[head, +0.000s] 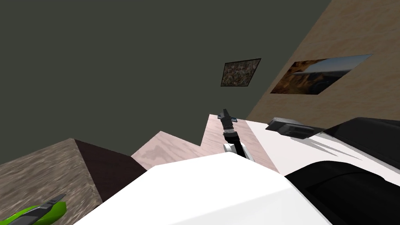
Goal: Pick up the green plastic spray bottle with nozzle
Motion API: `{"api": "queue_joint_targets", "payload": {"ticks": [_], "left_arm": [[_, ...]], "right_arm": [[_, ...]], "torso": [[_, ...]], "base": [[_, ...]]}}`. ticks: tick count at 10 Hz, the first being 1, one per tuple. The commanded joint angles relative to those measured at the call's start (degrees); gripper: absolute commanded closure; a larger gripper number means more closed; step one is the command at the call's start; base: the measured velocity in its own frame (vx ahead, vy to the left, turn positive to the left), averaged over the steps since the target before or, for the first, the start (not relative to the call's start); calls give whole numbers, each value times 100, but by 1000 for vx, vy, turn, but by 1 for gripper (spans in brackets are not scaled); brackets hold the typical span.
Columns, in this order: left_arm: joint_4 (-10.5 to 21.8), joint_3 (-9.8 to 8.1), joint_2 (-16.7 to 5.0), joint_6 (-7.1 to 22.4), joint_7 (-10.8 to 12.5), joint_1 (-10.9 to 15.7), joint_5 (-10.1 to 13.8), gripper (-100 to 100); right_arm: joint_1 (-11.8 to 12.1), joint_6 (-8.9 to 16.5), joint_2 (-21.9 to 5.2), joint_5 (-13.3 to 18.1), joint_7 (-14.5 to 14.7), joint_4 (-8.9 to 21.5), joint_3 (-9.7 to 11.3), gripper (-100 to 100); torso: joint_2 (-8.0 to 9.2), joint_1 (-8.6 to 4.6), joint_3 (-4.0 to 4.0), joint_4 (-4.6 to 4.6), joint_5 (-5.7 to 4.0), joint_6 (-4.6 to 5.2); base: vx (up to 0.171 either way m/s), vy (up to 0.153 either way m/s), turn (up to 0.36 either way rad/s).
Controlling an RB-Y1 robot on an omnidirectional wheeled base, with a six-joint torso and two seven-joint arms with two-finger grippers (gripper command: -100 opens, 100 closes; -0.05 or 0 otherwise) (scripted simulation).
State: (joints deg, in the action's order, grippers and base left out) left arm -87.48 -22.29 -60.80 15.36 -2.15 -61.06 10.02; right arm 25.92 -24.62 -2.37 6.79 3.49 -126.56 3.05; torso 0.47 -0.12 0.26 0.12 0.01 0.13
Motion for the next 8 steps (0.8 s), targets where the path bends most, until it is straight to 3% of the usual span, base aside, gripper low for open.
{"api": "queue_joint_targets", "payload": {"ticks": [1,2,4,7,8], "left_arm": [[286,35,-59,-24,9,66,95,-100],[517,138,-191,-70,26,240,290,-100],[801,138,-191,-70,26,240,290,-100],[1385,343,-456,-162,59,588,679,-100],[1558,343,-456,-162,59,588,679,-100]], "right_arm": [[0,0,0,0,0,0,0,0],[2,0,0,0,0,0,-1,0],[2,0,0,0,0,0,-1,0],[2,0,-1,0,0,0,-1,0],[1,0,0,0,0,0,-1,0]], "torso": [[0,0,0,0,0,0],[-5,11,-2,0,2,-8],[-2,7,0,1,1,-9],[-19,17,-10,-3,4,-9],[-8,10,-5,-2,3,-2]], "base": [[-114,-54,-173],[-140,-82,-267],[-85,-50,-90],[-96,-66,-243],[-101,-76,-177]]}}
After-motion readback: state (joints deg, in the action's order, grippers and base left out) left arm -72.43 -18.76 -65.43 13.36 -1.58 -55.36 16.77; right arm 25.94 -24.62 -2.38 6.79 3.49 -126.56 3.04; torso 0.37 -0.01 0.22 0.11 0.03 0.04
